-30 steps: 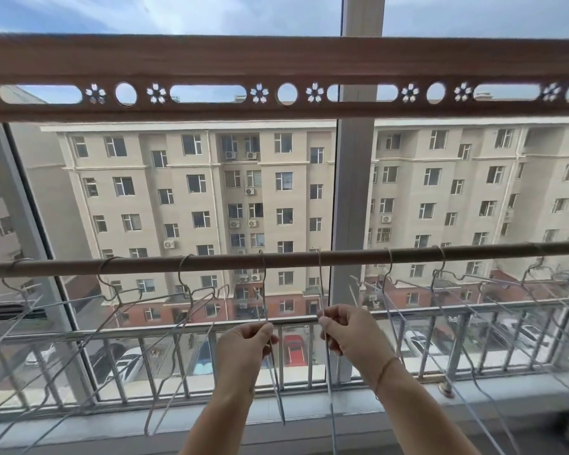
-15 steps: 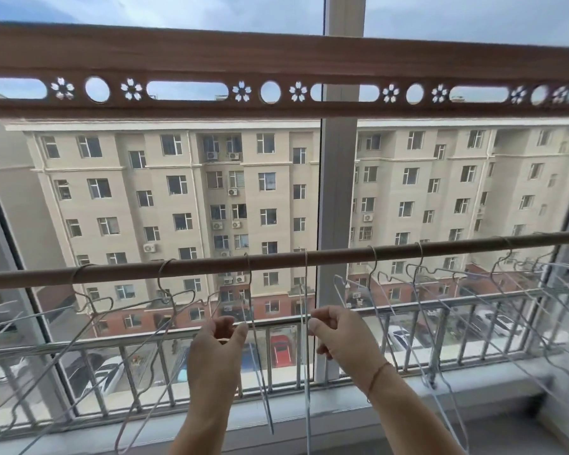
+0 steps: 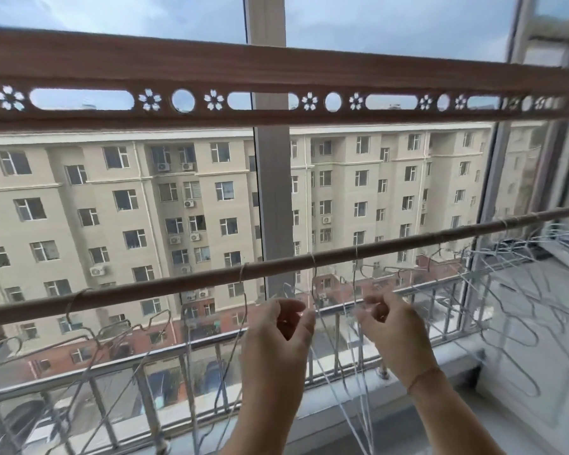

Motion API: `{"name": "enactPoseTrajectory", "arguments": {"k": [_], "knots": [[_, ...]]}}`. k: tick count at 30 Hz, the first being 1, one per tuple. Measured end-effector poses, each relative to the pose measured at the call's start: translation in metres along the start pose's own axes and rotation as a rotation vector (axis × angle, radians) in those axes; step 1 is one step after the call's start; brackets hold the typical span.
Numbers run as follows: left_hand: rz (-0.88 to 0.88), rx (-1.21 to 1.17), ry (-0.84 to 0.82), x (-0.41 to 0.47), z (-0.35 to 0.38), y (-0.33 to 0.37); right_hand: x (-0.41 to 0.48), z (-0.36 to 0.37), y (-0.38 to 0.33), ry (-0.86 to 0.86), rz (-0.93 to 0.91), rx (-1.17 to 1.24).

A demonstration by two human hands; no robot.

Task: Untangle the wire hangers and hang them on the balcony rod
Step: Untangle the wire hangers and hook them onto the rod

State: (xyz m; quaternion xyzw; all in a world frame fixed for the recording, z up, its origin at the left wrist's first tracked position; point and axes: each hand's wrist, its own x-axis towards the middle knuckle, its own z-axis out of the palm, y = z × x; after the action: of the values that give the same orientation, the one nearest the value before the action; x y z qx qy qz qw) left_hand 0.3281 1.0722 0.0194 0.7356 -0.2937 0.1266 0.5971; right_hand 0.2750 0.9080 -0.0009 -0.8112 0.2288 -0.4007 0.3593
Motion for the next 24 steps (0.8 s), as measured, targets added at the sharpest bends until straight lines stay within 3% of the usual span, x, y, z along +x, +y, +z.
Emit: {"name": "enactPoseTrajectory", "arguments": {"k": [7, 13, 19, 24], "knots": [[-0.043, 0.049, -0.041, 0.007, 0.090, 0.019, 0.017, -0.002, 0.033, -0.196, 0.097, -0.131], [-0.053, 0.219, 0.065, 0.023, 0.154, 0.019, 0.041, -0.020, 0.062, -0.318, 0.060, -0.074], [-0.176, 0.145, 0.025, 0.022, 0.189, 0.026, 0.058, -0.037, 0.080, -0.394, 0.052, 0.013], [-0.153, 0.142, 0.069, 0.018, 0.189, 0.030, 0.061, -0.037, 0.083, -0.453, 0.039, 0.018]]}}
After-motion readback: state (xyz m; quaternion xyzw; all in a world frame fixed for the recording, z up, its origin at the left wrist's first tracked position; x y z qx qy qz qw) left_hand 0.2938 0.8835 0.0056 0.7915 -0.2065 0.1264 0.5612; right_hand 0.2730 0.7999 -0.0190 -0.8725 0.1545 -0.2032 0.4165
